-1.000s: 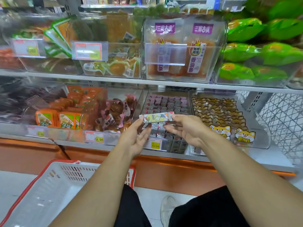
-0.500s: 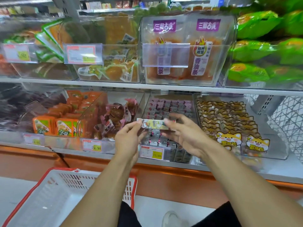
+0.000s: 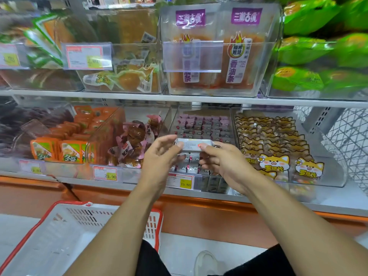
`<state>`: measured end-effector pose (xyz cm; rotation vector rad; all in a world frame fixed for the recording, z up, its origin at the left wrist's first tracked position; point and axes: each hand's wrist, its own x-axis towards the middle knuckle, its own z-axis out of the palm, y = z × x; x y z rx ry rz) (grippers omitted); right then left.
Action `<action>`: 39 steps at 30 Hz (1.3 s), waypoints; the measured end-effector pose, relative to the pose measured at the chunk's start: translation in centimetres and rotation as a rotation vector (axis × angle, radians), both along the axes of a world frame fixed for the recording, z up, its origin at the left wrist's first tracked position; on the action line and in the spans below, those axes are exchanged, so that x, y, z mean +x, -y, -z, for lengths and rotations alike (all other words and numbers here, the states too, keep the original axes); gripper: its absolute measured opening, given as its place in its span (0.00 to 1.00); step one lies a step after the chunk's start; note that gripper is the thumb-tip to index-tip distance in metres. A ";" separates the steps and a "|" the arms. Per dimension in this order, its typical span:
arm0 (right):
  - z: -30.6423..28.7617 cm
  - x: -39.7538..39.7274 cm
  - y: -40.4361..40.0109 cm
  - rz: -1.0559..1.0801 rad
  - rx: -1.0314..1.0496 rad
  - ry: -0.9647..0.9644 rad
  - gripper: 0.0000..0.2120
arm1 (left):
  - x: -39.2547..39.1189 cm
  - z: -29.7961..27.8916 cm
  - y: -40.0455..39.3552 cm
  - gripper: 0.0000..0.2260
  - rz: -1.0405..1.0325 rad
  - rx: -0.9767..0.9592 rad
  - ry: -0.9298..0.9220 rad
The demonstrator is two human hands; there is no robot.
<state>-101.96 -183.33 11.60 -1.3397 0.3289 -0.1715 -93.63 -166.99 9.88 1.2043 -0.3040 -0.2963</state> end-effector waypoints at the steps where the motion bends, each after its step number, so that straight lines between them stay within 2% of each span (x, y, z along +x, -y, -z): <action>1: 0.0 0.1 0.0 0.017 0.015 -0.002 0.10 | -0.1 0.1 0.1 0.17 0.014 0.030 0.032; 4: 0.0 0.3 0.2 0.042 0.014 -0.016 0.09 | -0.4 0.3 0.4 0.19 -0.002 0.147 0.110; 7: 0.1 0.4 0.5 0.025 -0.008 -0.025 0.10 | -0.1 0.5 0.3 0.21 -0.003 0.172 0.090; 10: 0.2 0.3 0.9 -0.015 -0.074 0.004 0.13 | 0.2 0.6 0.4 0.15 -0.004 0.149 0.054; 14: 0.3 0.1 0.9 -0.013 -0.257 0.104 0.27 | 0.1 0.5 0.8 0.08 -0.046 0.149 -0.050; 16: 0.2 -0.1 0.9 0.016 -0.340 0.140 0.28 | -0.1 0.2 1.0 0.12 -0.056 0.148 -0.102; 19: 0.1 -0.2 0.7 -0.008 -0.363 0.171 0.22 | -0.4 0.0 1.1 0.18 -0.046 0.186 -0.136; 23: 0.0 0.1 0.3 0.001 -0.275 0.188 0.12 | -0.7 -0.1 1.3 0.23 0.030 0.190 -0.170; 26: 0.0 0.2 0.3 0.056 -0.165 0.167 0.07 | -0.6 -0.2 1.1 0.24 0.083 0.053 -0.133; 30: 0.0 0.3 0.3 0.117 -0.133 0.130 0.08 | -0.4 0.0 1.1 0.24 0.064 0.012 -0.102; 34: -0.4 0.7 0.5 0.216 0.050 0.067 0.09 | -0.2 0.1 1.3 0.26 0.018 -0.003 -0.150; 39: -0.4 1.1 0.2 0.336 0.284 0.024 0.04 | 0.7 0.0 1.5 0.15 -0.029 -0.186 -0.233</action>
